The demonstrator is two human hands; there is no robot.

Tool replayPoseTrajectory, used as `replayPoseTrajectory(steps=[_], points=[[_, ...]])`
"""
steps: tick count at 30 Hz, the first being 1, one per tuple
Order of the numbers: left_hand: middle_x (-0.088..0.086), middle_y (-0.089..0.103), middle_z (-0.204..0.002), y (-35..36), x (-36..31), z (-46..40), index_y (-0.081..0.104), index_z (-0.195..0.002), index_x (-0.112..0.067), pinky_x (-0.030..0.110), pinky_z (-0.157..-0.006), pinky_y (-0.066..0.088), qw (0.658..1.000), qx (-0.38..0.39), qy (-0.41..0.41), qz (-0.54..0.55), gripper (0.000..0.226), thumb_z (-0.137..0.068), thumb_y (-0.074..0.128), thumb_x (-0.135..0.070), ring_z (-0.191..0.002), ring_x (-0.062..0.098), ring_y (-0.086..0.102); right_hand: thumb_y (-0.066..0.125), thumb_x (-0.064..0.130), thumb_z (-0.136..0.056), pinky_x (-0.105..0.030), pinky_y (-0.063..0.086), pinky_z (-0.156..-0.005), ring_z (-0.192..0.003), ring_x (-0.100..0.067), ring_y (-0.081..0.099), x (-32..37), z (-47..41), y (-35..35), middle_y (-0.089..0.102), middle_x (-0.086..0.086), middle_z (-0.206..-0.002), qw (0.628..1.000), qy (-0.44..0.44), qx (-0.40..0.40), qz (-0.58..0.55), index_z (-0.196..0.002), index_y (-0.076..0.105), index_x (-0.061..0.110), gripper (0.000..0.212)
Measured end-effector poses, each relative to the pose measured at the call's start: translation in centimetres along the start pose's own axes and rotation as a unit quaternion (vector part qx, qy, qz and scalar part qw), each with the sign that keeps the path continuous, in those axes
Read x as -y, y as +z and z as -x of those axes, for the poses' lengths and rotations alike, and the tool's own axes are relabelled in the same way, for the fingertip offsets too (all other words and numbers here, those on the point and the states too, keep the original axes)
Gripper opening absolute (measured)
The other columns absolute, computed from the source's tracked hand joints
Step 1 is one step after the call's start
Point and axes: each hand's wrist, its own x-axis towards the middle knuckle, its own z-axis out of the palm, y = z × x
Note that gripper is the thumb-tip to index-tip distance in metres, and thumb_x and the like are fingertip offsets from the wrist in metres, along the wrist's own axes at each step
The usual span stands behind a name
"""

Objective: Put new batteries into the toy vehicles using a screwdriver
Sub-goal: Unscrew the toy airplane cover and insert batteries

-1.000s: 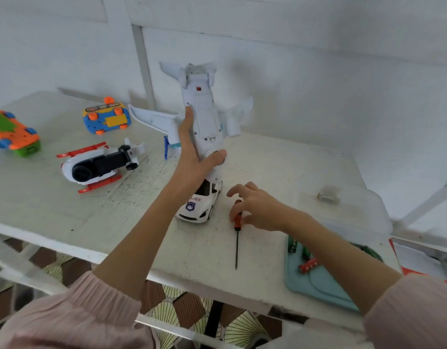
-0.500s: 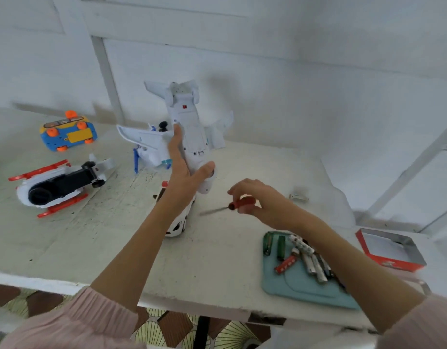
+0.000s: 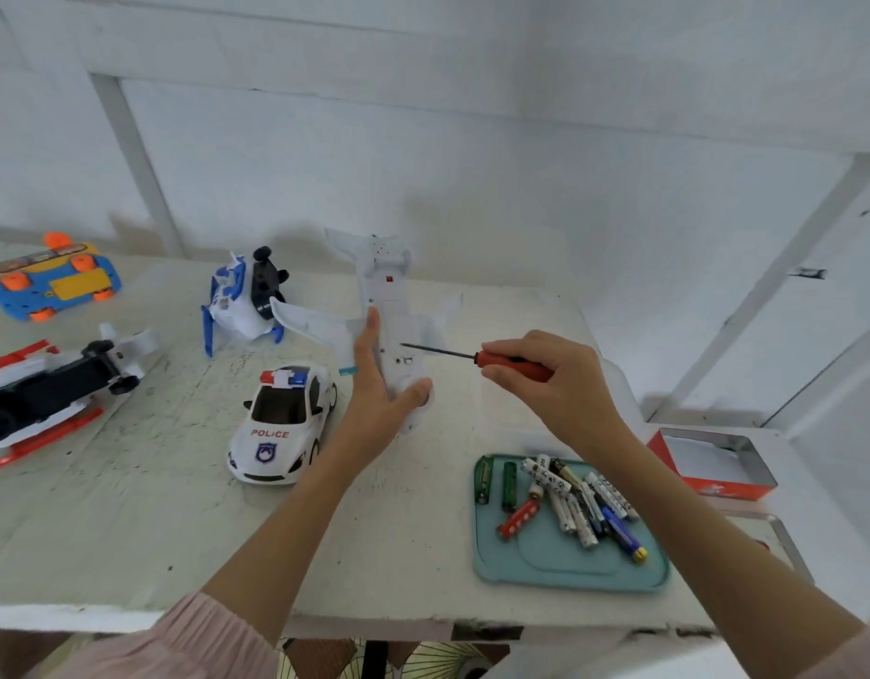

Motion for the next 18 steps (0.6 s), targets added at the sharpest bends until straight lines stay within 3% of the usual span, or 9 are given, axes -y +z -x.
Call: replayPoseTrajectory(steps=[3, 6, 8, 11, 16, 18], points=[[-0.021, 0.004, -0.145, -0.2, 0.3, 0.0, -0.005, -0.148, -0.036, -0.006, -0.086, 0.029, 1.000, 0.003, -0.006, -0.012, 0.096, -0.089, 0.062, -0.002, -0.107, -0.040, 0.019, 0.075, 0.018, -0.075, -0.038, 0.051, -0.064, -0.072, -0.015, 0.059, -0.5, -0.1, 0.3, 0.063, 0.006, -0.076, 1.000, -0.003, -0.019, 0.008, -0.092, 0.073, 0.021, 0.017], [-0.023, 0.003, -0.145, -0.1, 0.5, 0.2, -0.004, -0.142, -0.046, 0.011, -0.104, 0.019, 1.000, 0.006, -0.015, -0.020, 0.095, -0.089, 0.063, -0.005, -0.128, -0.017, 0.012, 0.076, 0.014, -0.073, -0.041, 0.052, -0.061, -0.070, -0.016, 0.059, -0.9, -0.1, 0.7, 0.062, 0.003, -0.076, 1.000, -0.016, -0.011, 0.013, -0.089, 0.074, 0.020, 0.017], [-0.021, 0.006, -0.146, 0.0, 0.6, 0.4, -0.004, -0.139, -0.049, 0.008, -0.102, 0.019, 1.000, 0.009, -0.021, -0.022, 0.094, -0.089, 0.063, -0.006, -0.130, -0.010, 0.014, 0.076, 0.012, -0.073, -0.037, 0.052, -0.060, -0.068, -0.012, 0.058, -1.2, -0.1, 0.9, 0.061, 0.004, -0.074, 0.999, -0.021, -0.008, 0.025, -0.087, 0.074, 0.020, 0.017], [-0.019, 0.008, -0.144, 0.3, 1.0, 0.7, -0.003, -0.142, -0.044, -0.008, -0.086, 0.025, 0.999, 0.007, -0.027, -0.027, 0.094, -0.088, 0.062, -0.003, -0.129, -0.008, 0.016, 0.076, 0.012, -0.073, -0.034, 0.052, -0.058, -0.066, -0.008, 0.056, -1.4, -0.1, 1.2, 0.059, 0.007, -0.073, 0.999, -0.033, -0.007, 0.043, -0.086, 0.074, 0.020, 0.016], [-0.024, 0.004, -0.145, 0.4, 1.5, 0.7, -0.003, -0.141, -0.047, 0.000, -0.097, 0.020, 0.999, 0.010, -0.029, -0.023, 0.095, -0.088, 0.063, -0.004, -0.129, -0.014, 0.013, 0.075, 0.014, -0.074, -0.036, 0.053, -0.060, -0.067, -0.008, 0.057, -1.7, -0.1, 1.8, 0.060, 0.008, -0.074, 0.998, -0.029, 0.007, 0.055, -0.086, 0.074, 0.021, 0.015], [-0.026, 0.003, -0.142, 0.4, 1.5, 0.6, -0.003, -0.143, -0.044, -0.007, -0.092, 0.018, 0.999, 0.008, -0.031, -0.026, 0.095, -0.088, 0.063, -0.004, -0.124, -0.022, 0.012, 0.075, 0.015, -0.074, -0.034, 0.053, -0.060, -0.068, -0.006, 0.056, -1.6, -0.2, 2.0, 0.060, 0.008, -0.074, 0.997, -0.031, 0.011, 0.065, -0.086, 0.074, 0.023, 0.014]])
